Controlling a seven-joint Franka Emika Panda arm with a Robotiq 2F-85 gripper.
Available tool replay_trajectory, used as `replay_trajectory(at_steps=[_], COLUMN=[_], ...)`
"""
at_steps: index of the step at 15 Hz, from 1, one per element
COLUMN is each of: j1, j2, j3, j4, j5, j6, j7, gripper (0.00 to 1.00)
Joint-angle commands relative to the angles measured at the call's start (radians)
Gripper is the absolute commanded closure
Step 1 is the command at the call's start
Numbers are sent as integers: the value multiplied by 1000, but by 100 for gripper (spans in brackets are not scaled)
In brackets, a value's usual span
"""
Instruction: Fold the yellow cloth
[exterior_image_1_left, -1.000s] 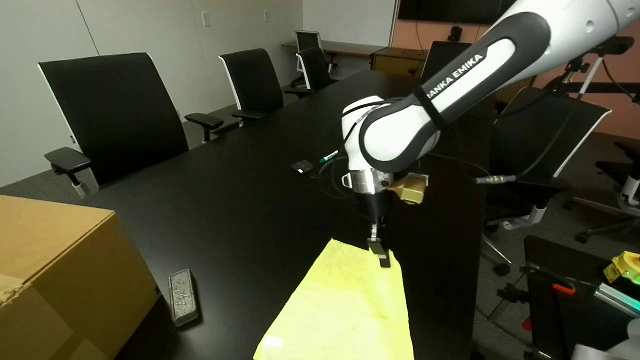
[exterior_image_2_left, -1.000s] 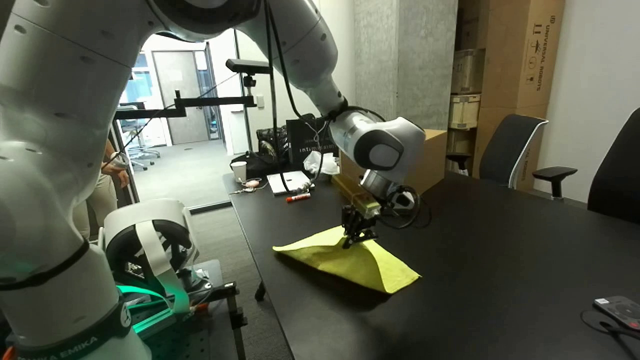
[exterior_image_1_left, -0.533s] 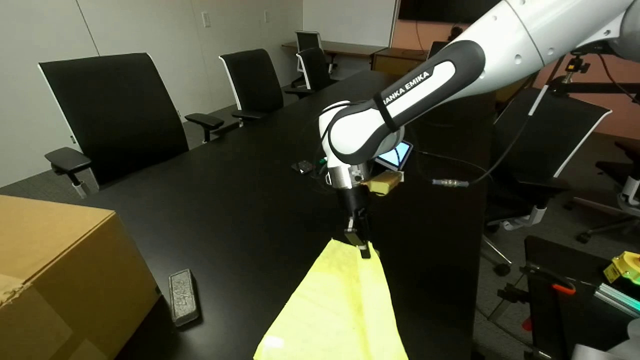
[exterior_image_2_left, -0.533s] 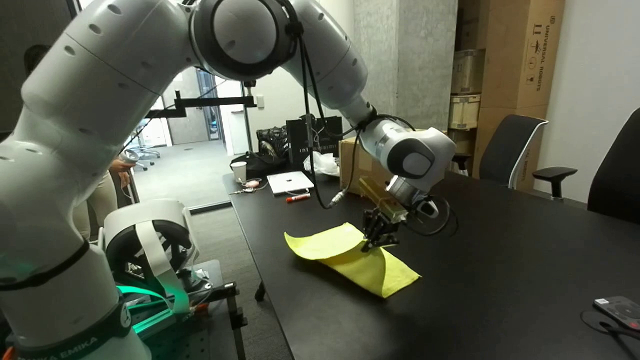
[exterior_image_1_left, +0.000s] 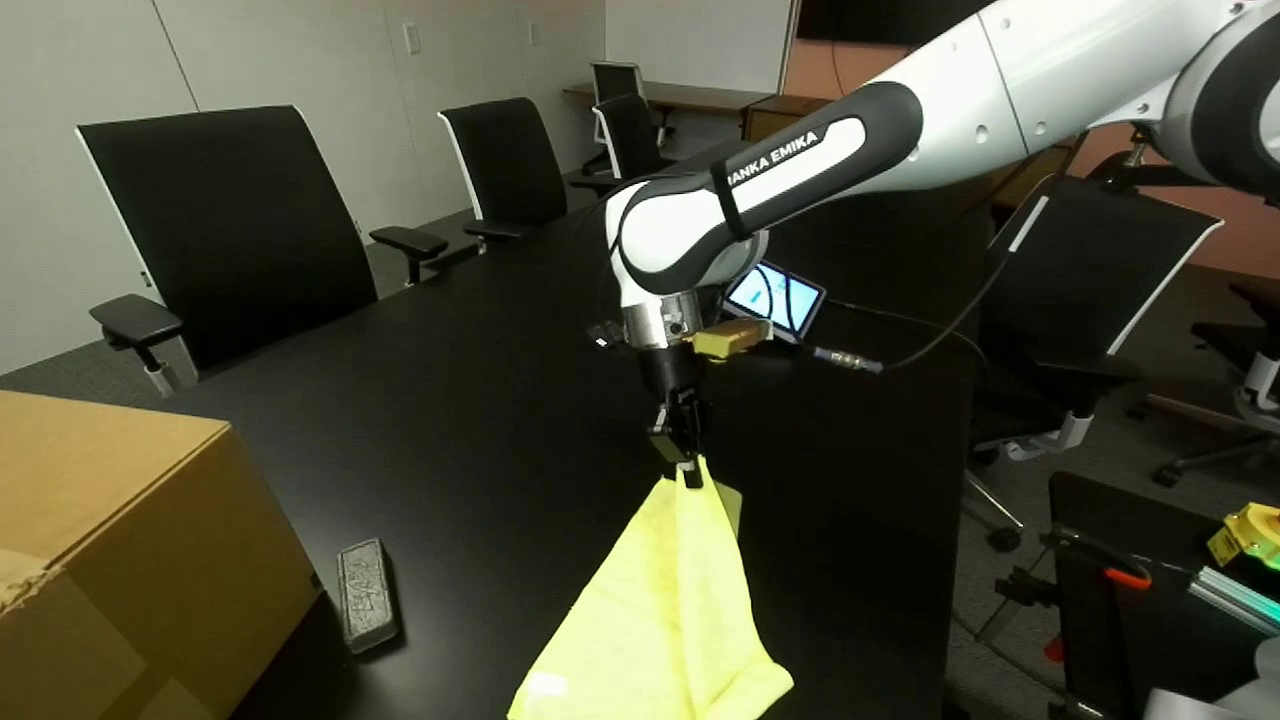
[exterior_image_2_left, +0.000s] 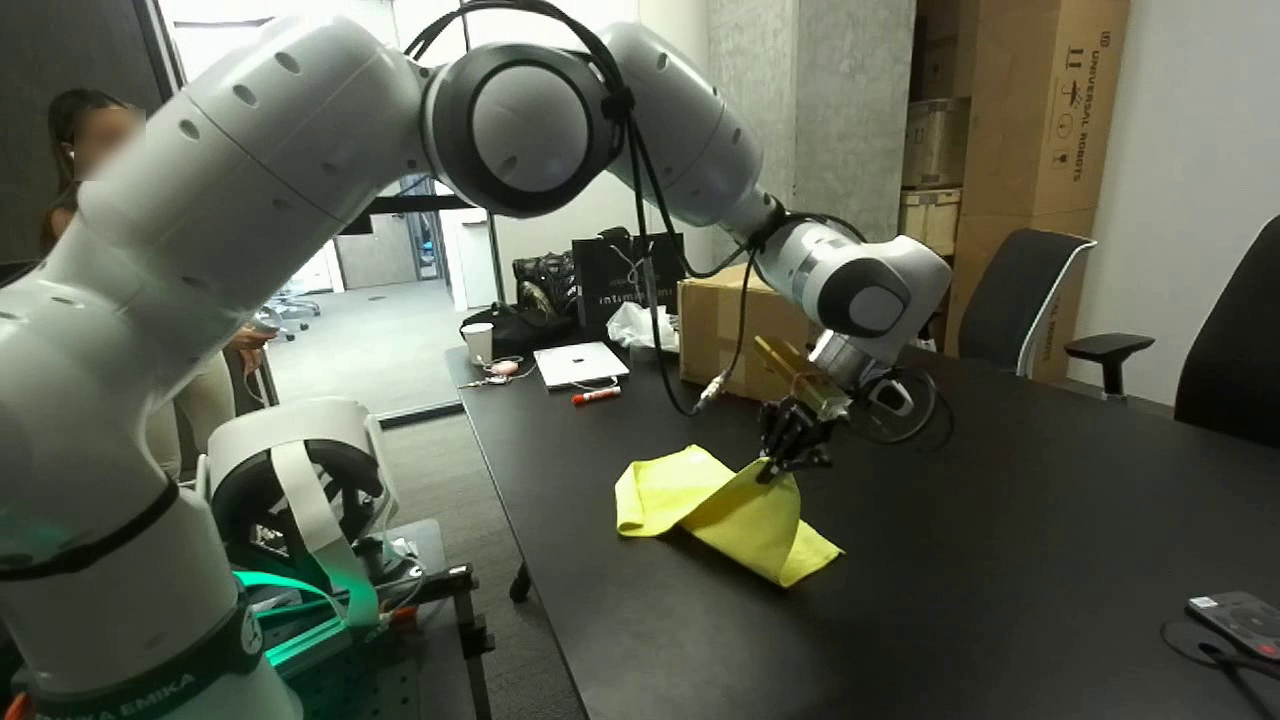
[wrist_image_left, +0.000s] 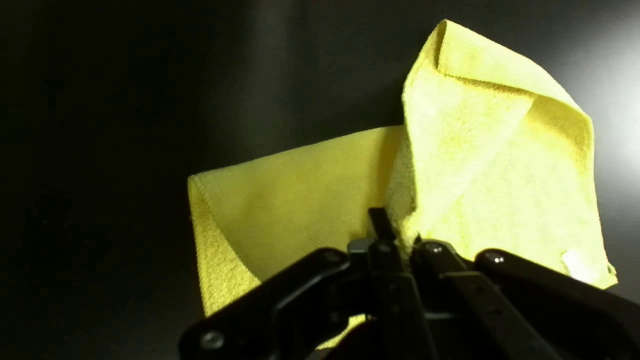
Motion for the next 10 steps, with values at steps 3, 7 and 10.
replay_trajectory(at_steps=[3,7,10], j1=[18,14,14], j2=[106,110,70], j3=[-9,-8,-12], j4=[175,187,131], j5=[-3,2,-6], j6=[-69,-35,12], j7=[35,34,20], gripper=[71,47,25])
